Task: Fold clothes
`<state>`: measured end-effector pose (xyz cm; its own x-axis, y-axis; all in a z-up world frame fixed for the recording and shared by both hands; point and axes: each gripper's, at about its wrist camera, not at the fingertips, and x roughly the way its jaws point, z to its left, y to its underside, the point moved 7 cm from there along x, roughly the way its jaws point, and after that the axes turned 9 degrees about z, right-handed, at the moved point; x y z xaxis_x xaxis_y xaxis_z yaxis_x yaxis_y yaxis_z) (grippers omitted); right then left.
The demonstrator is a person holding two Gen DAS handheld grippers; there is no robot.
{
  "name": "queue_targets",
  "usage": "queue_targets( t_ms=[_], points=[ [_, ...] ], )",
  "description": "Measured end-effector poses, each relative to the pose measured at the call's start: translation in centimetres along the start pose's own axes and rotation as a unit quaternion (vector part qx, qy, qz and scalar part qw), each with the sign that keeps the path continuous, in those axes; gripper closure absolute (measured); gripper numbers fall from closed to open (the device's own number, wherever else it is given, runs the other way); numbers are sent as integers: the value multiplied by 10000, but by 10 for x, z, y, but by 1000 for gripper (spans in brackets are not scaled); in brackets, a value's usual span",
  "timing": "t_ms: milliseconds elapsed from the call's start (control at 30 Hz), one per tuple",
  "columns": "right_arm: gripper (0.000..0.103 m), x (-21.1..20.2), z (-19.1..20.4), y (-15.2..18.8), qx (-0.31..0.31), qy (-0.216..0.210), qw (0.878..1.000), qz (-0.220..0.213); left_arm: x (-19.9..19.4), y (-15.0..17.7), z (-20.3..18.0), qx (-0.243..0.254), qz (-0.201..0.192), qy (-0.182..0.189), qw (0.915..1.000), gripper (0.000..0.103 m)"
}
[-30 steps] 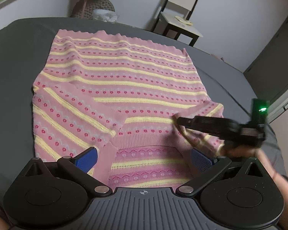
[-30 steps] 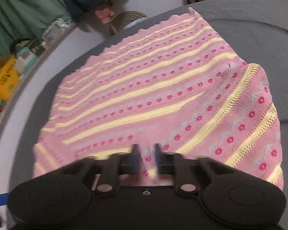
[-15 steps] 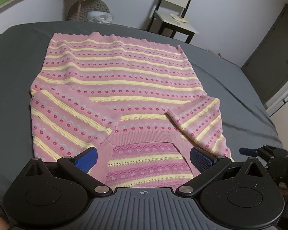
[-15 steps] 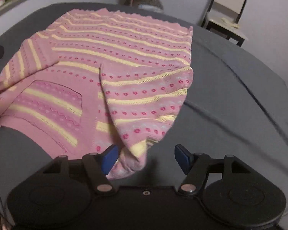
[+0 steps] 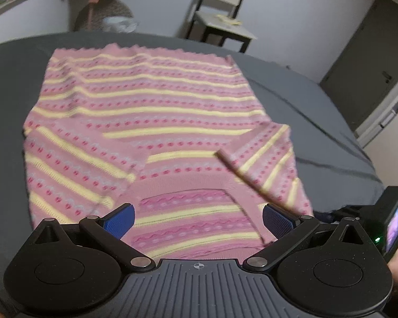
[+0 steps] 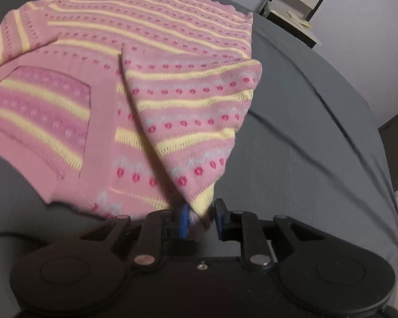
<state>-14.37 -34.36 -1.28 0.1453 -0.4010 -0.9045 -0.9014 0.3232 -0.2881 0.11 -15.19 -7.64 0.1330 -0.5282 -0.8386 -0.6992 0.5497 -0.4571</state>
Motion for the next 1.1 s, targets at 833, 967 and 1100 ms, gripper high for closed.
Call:
queue_targets(
  t_ms=[833, 967, 1100],
  points=[
    [55, 55, -126, -86, 3000, -2731, 9119, -631, 154, -75, -40, -1597, 362, 563, 9849, 48],
    [54, 59, -137, -95, 3263, -2777, 8998, -819, 169, -72, -33, -1541, 193, 246, 9876, 48],
    [53, 77, -140, -96, 3481, -2891, 8893, -661, 175, -72, -36, -1532, 21, 465, 9871, 85]
  ],
)
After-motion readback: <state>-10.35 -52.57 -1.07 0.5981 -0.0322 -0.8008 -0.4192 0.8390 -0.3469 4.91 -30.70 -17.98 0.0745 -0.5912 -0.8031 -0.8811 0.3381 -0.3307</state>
